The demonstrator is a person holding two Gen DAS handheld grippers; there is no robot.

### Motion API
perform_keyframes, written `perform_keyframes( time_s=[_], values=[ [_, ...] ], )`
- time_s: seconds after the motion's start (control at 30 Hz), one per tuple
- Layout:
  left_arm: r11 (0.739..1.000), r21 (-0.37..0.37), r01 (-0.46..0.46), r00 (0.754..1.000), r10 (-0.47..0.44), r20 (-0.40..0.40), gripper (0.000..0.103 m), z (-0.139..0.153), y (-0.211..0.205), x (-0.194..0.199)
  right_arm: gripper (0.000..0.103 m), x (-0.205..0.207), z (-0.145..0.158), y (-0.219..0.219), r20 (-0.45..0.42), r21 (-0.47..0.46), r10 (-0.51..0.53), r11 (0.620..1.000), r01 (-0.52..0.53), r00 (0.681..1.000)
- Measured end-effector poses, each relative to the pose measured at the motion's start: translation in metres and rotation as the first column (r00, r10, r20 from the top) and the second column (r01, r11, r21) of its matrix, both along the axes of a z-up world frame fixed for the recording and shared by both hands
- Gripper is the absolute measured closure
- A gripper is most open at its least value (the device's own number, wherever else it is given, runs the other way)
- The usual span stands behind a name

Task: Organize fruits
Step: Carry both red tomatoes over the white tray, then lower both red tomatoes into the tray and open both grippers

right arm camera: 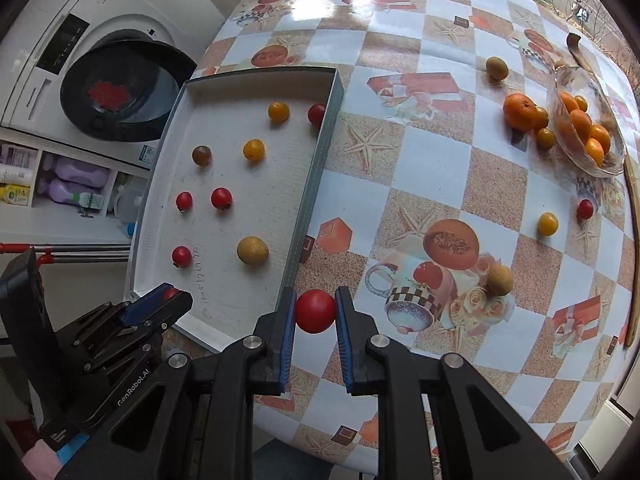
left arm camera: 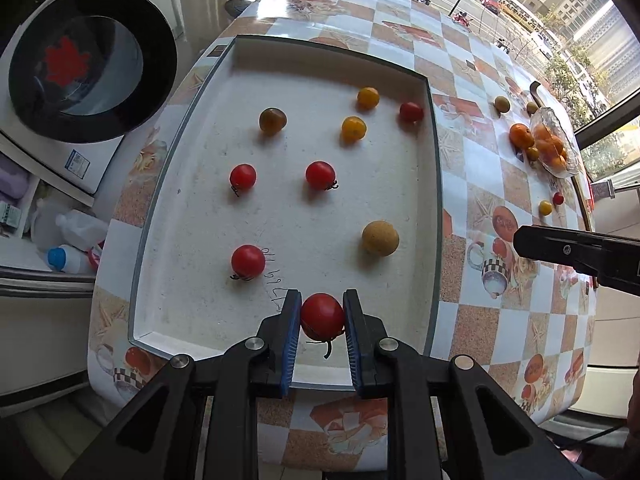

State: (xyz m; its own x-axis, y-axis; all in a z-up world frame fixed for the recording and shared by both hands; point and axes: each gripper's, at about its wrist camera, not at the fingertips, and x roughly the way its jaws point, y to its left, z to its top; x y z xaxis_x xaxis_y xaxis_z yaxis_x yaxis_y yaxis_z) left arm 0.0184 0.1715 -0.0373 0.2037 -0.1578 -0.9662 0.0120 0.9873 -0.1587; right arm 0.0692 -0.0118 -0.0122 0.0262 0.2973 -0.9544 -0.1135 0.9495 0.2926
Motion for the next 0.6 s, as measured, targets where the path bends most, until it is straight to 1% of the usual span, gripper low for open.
perform_keyframes(
  time_s=[0.2, 0.37, 0.6],
  values=[
    [1.0, 0.004, 0.009, 1.0, -0.009, 0.002, 0.08, -0.01, 0.0, 0.007, 0.082, 0.014, -0.011, 0.022, -0.013, -0.004, 0.032, 0.999, -0.032, 0.999],
    [1.0, 0.011, 0.004, 1.0, -0.004, -0.007, 0.08, -0.017, 0.001, 0.01, 0.082, 0.024, -0.02, 0.032, -0.027, 0.003, 0.046, 0.999, -0.046, 0.999],
    [0.999, 0.033, 0.027, 1.0, -0.026, -0.015, 0.08, -0.027, -0.003, 0.012, 0.082, 0.035, -0.029, 0.046, -0.033, 0.005, 0.085, 0.996, -0.084, 0.996]
  ],
)
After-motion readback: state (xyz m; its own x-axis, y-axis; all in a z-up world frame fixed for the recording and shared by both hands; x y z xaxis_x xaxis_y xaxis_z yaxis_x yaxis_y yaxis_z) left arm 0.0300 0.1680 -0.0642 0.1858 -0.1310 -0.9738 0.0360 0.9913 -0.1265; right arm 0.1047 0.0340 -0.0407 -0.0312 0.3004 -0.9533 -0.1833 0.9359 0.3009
